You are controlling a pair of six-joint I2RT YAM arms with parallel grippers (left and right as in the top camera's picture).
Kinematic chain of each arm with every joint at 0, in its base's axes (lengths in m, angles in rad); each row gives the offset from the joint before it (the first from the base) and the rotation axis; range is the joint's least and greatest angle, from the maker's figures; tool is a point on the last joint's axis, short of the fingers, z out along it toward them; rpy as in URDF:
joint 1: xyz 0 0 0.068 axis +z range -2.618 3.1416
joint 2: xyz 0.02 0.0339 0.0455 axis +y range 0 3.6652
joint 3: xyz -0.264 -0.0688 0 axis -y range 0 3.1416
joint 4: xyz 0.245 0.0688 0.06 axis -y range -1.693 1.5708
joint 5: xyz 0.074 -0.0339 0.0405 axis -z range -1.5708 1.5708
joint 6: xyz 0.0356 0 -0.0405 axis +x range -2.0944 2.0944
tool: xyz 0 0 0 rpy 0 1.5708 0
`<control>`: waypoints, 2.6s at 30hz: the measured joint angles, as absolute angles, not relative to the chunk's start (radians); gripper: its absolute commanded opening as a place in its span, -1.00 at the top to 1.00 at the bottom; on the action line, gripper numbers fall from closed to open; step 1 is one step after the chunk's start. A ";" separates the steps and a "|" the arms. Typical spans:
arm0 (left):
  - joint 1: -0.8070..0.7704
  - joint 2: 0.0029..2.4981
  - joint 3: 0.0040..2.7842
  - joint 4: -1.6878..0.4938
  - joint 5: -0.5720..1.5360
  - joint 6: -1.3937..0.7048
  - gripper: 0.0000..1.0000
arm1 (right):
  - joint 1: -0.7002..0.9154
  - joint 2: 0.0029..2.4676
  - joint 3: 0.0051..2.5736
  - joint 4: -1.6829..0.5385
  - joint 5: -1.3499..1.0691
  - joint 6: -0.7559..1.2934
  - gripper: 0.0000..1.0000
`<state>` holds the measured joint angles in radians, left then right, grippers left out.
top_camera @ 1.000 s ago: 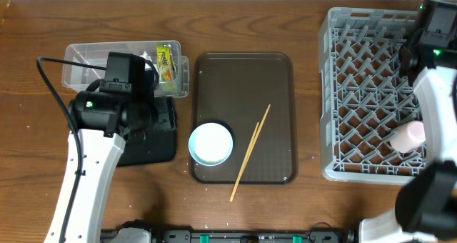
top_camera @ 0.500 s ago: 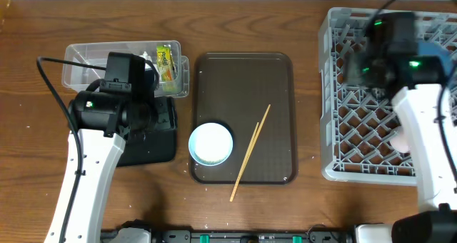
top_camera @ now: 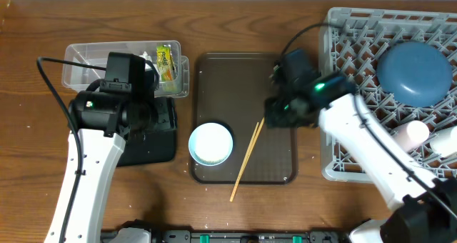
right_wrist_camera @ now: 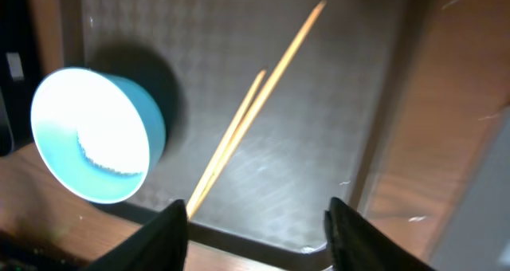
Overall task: Sort waste into correct bins and load items into the dishwasher rack
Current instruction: 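Grasp one wooden chopstick on the tray with the right gripper, then drop the chopstick into the rack with the right gripper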
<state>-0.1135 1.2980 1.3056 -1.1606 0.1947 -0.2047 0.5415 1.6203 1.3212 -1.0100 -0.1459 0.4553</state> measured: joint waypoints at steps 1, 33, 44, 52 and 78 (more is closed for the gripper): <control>-0.113 1.298 1.306 -1.162 0.195 -0.205 -0.29 | 0.569 1.622 1.294 -0.987 -0.146 0.491 0.18; -0.113 1.298 1.306 -1.167 0.195 -0.205 -0.29 | 0.802 1.778 0.995 -0.615 -0.053 0.966 0.97; -0.113 1.298 1.306 -1.168 0.195 -0.205 -0.29 | 0.642 1.670 0.985 -0.678 0.001 0.869 0.98; -0.113 1.298 1.306 -1.168 0.195 -0.205 -0.29 | 0.603 1.601 0.985 -0.715 -0.004 0.700 0.98; -0.113 1.298 1.306 -1.168 0.195 -0.205 -0.28 | -0.069 1.442 1.153 -0.929 0.000 -0.021 0.98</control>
<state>-0.1135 1.2980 1.3056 -1.1675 0.1947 -0.2050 -0.0692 1.4422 1.1526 -0.9295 0.0002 -0.0212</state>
